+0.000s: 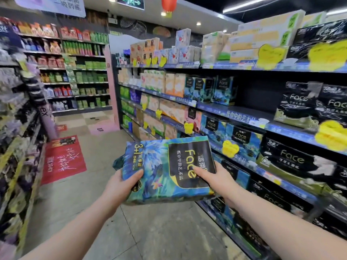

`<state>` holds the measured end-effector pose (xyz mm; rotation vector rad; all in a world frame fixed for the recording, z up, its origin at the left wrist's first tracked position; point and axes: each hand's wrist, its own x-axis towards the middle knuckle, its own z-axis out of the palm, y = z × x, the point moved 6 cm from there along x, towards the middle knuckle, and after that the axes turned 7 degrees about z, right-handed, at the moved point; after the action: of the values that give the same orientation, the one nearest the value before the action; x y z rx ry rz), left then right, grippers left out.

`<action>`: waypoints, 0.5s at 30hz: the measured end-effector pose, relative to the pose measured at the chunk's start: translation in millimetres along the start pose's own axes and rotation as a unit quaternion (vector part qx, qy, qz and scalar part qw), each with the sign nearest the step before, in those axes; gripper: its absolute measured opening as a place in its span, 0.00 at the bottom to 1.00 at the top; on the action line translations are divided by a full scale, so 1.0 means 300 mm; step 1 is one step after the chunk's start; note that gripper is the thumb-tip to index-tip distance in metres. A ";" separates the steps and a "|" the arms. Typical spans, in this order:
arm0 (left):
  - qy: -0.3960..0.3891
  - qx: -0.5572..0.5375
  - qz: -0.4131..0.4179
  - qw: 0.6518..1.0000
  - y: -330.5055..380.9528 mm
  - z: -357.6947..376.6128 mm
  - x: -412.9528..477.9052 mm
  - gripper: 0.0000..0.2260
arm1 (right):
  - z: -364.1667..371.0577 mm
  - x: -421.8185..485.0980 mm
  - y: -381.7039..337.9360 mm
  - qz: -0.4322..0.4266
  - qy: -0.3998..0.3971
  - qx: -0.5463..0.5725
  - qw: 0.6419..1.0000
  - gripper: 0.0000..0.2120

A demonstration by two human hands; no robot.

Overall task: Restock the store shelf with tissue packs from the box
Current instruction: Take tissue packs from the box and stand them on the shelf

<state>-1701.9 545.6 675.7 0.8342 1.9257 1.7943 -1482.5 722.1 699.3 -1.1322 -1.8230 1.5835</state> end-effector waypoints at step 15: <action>0.067 0.054 0.007 0.996 -0.030 -0.101 0.761 0.13 | 0.286 0.838 -0.191 -0.007 -0.041 -0.003 0.999 0.32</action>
<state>-1894.6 670.3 697.6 0.7811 2.1220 1.8088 -1704.1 879.5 694.1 -1.0687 -1.8859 1.6398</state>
